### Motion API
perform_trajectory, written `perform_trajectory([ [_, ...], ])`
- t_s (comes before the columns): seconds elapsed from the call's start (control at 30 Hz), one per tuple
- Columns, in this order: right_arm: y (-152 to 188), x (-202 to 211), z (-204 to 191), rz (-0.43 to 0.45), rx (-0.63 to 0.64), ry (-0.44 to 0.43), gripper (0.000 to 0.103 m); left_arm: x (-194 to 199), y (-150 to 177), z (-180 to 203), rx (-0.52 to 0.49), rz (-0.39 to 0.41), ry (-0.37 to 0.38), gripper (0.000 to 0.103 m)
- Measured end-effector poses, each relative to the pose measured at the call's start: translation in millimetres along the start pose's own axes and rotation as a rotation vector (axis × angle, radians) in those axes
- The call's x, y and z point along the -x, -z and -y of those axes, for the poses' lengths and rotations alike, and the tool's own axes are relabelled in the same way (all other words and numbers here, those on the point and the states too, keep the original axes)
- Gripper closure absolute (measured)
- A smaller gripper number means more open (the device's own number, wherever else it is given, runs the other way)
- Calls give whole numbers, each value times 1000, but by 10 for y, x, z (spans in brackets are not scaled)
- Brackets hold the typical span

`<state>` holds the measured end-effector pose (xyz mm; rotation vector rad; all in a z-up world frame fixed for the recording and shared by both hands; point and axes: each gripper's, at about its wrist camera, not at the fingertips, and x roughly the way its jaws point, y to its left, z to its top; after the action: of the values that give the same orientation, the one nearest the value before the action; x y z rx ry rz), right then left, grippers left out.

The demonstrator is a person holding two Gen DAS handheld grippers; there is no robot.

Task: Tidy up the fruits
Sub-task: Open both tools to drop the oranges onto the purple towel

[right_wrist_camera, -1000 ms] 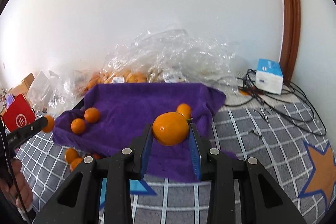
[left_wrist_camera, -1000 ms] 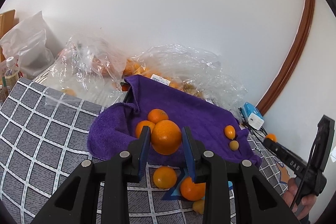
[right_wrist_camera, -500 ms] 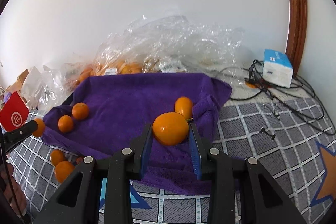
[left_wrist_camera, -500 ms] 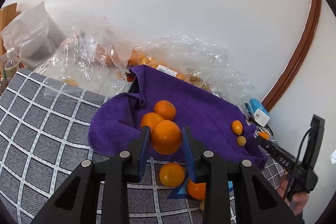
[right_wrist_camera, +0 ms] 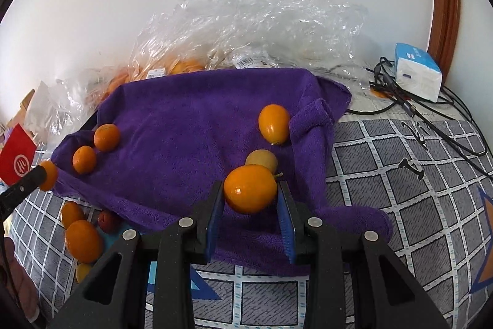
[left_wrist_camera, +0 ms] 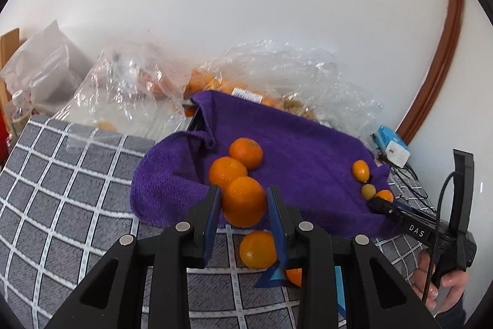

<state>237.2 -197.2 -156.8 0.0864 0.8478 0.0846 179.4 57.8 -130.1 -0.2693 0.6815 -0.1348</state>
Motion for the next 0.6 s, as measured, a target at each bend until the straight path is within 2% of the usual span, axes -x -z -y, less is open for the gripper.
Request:
perform_trajectory([
  [0.23,-17,-5,-18,-9,5,-2,68,-107,-239,308,-64,-45,5,74],
  [0.43,-48,33,-38,-15,3,-15,61,-451,-271,486,-102,-117,-52,74],
  [0.5,-49,53,-45,-8,4,-11,60,-520,-238,471,-93,-135,-80,74],
  [0.6,-34,72,-46,11,5,-3,59,-623,-188,380,-48,-172,-66,73],
])
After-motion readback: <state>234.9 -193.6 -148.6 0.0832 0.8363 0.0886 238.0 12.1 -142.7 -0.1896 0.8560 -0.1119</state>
